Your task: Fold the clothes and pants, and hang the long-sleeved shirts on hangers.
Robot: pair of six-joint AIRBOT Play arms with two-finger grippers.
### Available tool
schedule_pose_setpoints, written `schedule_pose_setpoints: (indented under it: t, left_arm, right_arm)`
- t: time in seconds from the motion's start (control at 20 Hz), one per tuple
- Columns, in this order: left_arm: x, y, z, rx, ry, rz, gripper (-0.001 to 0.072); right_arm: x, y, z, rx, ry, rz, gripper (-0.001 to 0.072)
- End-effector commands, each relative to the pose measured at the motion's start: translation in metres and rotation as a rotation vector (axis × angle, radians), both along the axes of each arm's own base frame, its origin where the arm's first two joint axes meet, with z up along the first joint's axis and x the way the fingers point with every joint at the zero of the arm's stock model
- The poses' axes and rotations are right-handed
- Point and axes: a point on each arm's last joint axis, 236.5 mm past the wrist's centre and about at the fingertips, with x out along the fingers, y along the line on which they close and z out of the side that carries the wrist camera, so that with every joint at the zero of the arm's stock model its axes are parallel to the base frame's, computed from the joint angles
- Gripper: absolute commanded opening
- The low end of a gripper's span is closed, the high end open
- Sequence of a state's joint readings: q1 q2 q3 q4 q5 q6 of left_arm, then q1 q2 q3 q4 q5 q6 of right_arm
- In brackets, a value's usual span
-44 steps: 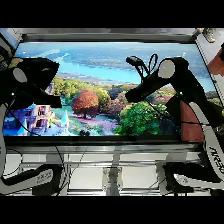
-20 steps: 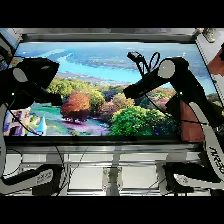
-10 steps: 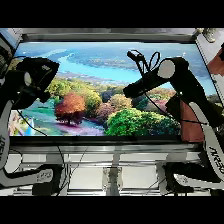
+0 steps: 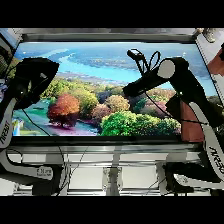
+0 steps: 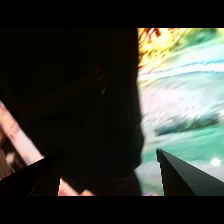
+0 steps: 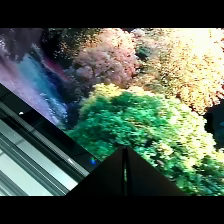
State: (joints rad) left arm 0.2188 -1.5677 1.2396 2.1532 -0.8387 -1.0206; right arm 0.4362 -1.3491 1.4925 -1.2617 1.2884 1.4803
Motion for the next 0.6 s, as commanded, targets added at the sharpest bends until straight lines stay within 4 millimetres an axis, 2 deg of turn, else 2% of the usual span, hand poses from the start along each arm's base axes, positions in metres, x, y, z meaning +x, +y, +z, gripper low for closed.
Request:
schedule_pose_setpoints:
  t: [0.0, 0.1, 0.3, 0.5, 0.55]
  left_arm:
    - [-0.013, 0.032, -0.005, 0.014, 0.009, 0.056, 0.0604]
    - [-0.016, 0.038, -0.005, 0.010, 0.008, 0.072, 0.0604]
    - [-0.015, 0.035, -0.008, -0.004, 0.008, 0.074, 0.0604]
    - [-0.018, 0.036, -0.021, -0.010, 0.036, 0.077, 0.0603]
    - [-0.018, 0.036, -0.023, -0.010, 0.040, 0.077, 0.0509]
  right_arm:
    - [0.005, 0.002, 0.002, 0.012, -0.022, -0.007, 0.0015]
    - [0.006, 0.003, 0.003, 0.014, -0.026, -0.008, 0.0015]
    - [0.006, 0.003, 0.003, 0.015, -0.027, -0.009, 0.0016]
    - [0.006, 0.003, 0.003, 0.015, -0.027, -0.009, 0.0016]
    - [0.006, 0.003, 0.003, 0.015, -0.027, -0.009, 0.0015]
